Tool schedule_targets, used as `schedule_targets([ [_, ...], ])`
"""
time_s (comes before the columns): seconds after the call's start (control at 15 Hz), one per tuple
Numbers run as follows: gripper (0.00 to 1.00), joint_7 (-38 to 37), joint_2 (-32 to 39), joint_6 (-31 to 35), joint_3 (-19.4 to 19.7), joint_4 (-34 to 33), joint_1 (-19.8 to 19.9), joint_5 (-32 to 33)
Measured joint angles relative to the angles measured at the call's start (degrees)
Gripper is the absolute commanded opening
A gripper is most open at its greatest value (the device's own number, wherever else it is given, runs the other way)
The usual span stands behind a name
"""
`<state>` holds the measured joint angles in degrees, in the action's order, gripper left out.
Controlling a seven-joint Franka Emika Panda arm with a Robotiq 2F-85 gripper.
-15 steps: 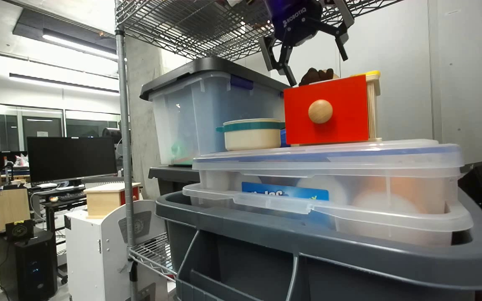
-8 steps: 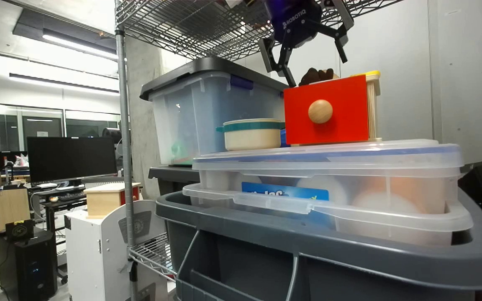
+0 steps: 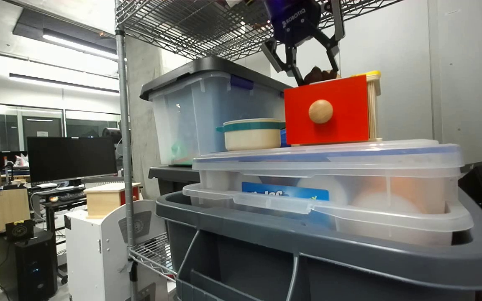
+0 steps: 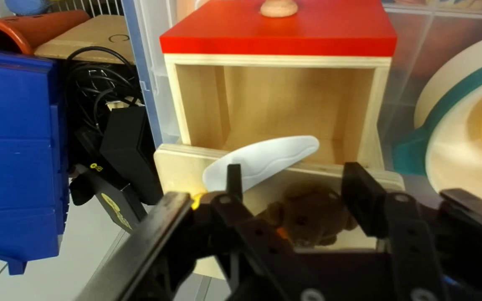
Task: Put the brown plush, the teddy toy and the white toy in the drawer, and the scissors in the white container
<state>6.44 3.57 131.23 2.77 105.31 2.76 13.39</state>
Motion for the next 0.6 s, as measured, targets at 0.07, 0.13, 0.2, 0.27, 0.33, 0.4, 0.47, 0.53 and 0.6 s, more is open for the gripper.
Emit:
schedule_targets([
  [0.07,0.24,0.0,0.0,0.0,0.0,0.0,0.0,-0.1],
  [0.13,0.17,0.0,0.0,0.0,0.0,-0.1,0.0,-0.2],
  [0.2,0.11,0.0,0.0,0.0,-0.1,-0.1,0.0,-0.2],
  [0.27,0.08,0.0,0.0,0.0,-0.1,-0.1,0.0,-0.2],
  [0.33,0.04,0.0,0.0,0.0,-0.1,0.0,0.0,-0.2],
  [0.4,0.03,0.0,0.1,0.0,-0.1,0.0,0.0,-0.2],
  [0.47,0.0,0.0,0.1,0.0,-0.1,0.0,0.0,-0.2],
  [0.53,0.05,0.0,0.2,0.0,-0.1,0.0,0.0,-0.2],
  [0.6,0.06,0.0,0.2,0.0,-0.1,0.0,0.0,-0.2],
])
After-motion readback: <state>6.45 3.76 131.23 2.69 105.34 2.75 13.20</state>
